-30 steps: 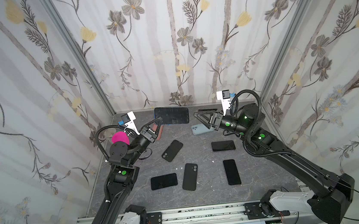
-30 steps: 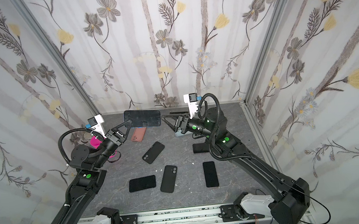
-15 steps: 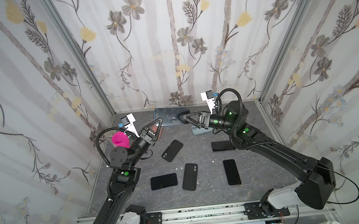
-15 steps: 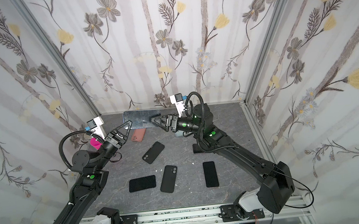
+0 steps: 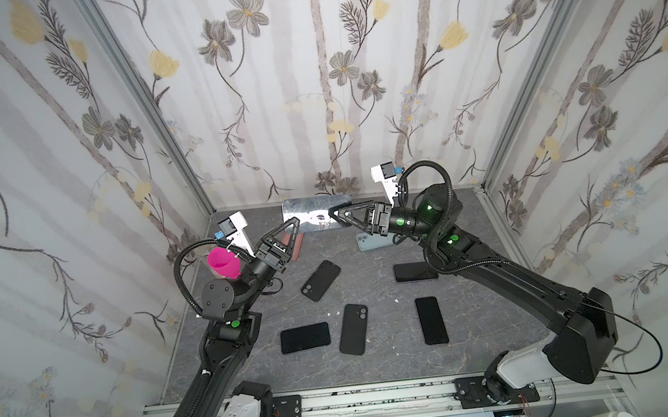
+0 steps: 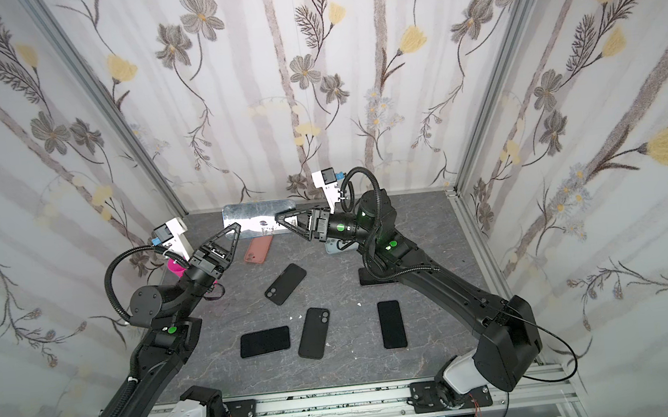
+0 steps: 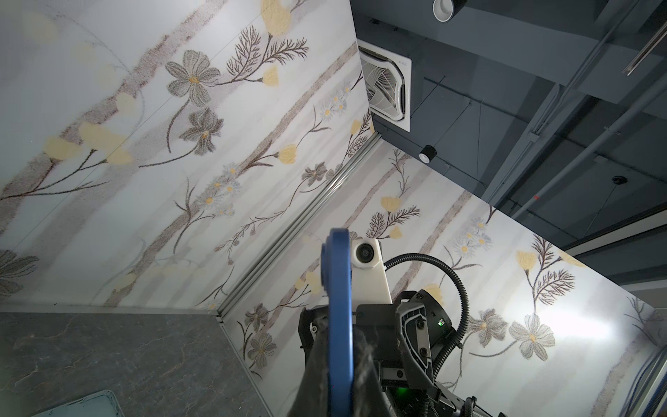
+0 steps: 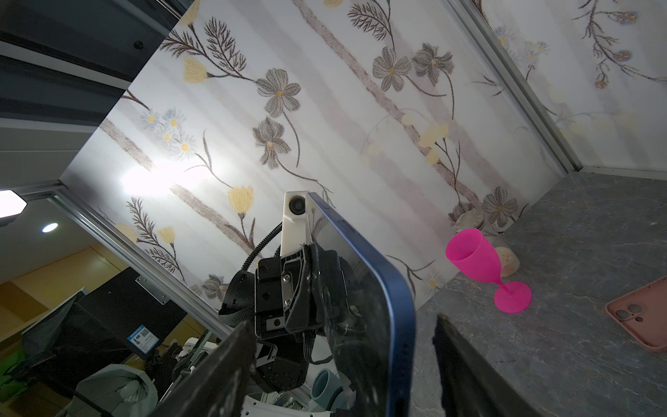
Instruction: Put the phone into the phone case
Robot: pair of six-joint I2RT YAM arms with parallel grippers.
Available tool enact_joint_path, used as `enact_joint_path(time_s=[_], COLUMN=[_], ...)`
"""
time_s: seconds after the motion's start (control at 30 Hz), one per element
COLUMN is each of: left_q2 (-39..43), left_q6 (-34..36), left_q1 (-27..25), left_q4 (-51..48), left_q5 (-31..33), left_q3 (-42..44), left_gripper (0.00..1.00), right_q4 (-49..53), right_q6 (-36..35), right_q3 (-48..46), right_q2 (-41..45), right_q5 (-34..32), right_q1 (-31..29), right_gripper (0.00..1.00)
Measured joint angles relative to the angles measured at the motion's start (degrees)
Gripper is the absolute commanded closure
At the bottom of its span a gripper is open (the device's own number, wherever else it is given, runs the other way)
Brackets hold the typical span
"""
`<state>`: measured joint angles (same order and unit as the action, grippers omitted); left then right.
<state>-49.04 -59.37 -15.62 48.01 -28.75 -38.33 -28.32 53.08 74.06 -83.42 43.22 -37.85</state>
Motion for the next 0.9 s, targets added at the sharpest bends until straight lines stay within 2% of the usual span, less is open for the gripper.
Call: enact_joint_path(time_s=[0.17,0.37,0.57,0.67,0.73,0.9], left_q2=[-0.13,-0.26,-0.98,-1.4,-1.68,-2.45], left_q6=[-0.85,-1.05,-1.03,-0.87,-1.07,-0.83], left_q1=[0.17,0.33,0.52,0.57,0.83,1.09], left_q4=[2.38,2.69,2.95,3.17,2.93,3.56], left_q5=[0.02,0.0,-1.22,-2.08,-2.14,-2.51], left_q3=[0.0,0.0,-0.04,-0.04,0.11,0.11], left_gripper=[1.0,1.0,1.0,1.0,1.0,1.0], right_q4=[-1.03,-1.88,-0.68,0.31,0.15,0.79], right_q6=[0.24,0.44,0.42,0.17,0.39,-0.28], right_q3=[0.61,0.66,2.58,3.21,3.56,4.15], right_q2=[-0.24,-0.24,-1.18,-1.99,-2.34,-2.4], right_q5=[0.24,1.75,2.49,2.54,3.89,4.15], right_q1=[0.0,-0.07,0.0,0.0,0.07,0.22], right_gripper=[0.33,0.49,0.7,0.9,1.0,1.0])
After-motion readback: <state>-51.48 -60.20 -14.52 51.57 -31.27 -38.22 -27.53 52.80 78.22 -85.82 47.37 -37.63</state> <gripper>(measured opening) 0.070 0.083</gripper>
